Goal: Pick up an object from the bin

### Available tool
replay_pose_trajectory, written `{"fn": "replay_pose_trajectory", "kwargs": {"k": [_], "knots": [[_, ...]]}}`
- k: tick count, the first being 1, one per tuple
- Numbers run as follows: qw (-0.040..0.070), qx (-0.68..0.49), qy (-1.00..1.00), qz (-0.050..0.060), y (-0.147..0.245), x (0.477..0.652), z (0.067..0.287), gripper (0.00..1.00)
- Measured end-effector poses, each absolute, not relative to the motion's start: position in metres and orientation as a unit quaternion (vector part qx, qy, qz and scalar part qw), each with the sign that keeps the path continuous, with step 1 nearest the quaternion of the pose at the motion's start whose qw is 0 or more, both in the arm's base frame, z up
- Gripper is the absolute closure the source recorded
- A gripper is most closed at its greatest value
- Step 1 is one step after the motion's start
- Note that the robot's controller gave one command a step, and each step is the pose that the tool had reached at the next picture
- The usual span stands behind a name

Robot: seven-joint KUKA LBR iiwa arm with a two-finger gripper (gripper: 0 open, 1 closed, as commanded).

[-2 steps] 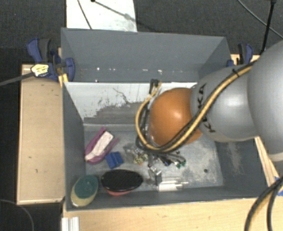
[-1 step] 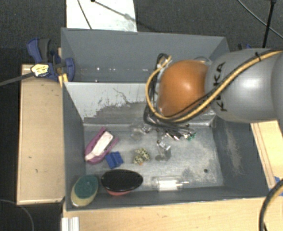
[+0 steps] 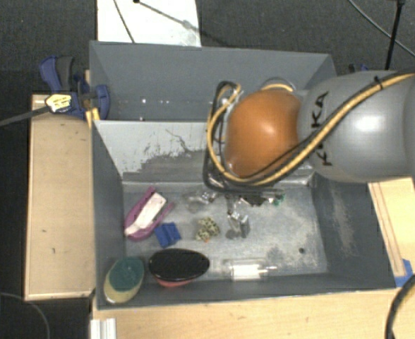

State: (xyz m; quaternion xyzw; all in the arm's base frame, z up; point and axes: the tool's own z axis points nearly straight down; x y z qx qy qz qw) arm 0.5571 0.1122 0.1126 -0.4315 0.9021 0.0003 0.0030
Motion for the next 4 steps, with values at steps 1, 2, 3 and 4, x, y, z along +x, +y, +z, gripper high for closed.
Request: {"fn": "replay_pose_trajectory", "kwargs": {"k": [1,2,3,4], "knots": [[0.000,-0.513,0.859,0.001,0.106,0.557,0.069,0.00],[0.000,-0.509,0.861,0.001,0.106,0.558,0.070,0.00],[0.000,-0.508,0.862,0.001,0.106,0.558,0.070,1.00],[0.005,-0.504,0.864,-0.001,0.107,0.560,0.178,1.00]]}}
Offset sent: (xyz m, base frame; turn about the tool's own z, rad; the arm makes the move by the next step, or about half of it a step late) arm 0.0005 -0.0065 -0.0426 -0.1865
